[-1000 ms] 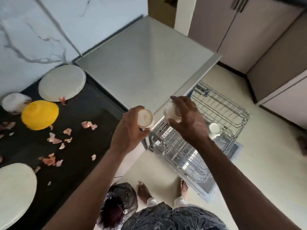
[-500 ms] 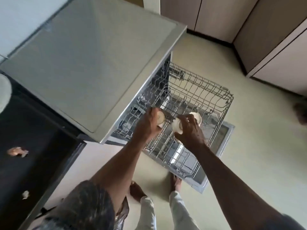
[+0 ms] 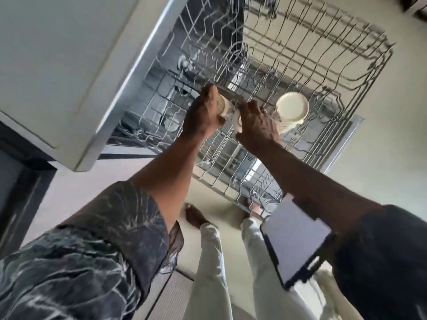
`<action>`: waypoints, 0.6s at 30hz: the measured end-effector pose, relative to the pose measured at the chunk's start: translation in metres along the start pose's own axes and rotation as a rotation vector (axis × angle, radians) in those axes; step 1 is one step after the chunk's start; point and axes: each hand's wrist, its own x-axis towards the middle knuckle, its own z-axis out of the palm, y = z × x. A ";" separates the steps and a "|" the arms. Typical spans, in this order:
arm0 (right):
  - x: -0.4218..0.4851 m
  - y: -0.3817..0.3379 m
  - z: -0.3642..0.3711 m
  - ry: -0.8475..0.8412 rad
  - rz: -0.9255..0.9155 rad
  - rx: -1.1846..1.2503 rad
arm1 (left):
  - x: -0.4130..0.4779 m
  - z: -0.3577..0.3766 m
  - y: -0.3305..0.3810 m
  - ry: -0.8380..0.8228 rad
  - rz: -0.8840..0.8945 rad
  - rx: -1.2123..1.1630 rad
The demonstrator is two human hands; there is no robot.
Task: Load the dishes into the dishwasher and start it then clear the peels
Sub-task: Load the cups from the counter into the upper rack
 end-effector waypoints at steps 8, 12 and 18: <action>-0.008 -0.014 -0.008 0.014 -0.017 0.020 | -0.007 -0.007 -0.005 0.039 -0.061 0.044; -0.005 -0.015 -0.001 -0.030 -0.014 0.014 | -0.005 -0.002 -0.008 -0.024 -0.084 0.076; 0.007 -0.008 0.006 -0.036 -0.012 -0.013 | 0.000 0.010 -0.007 -0.046 -0.121 0.077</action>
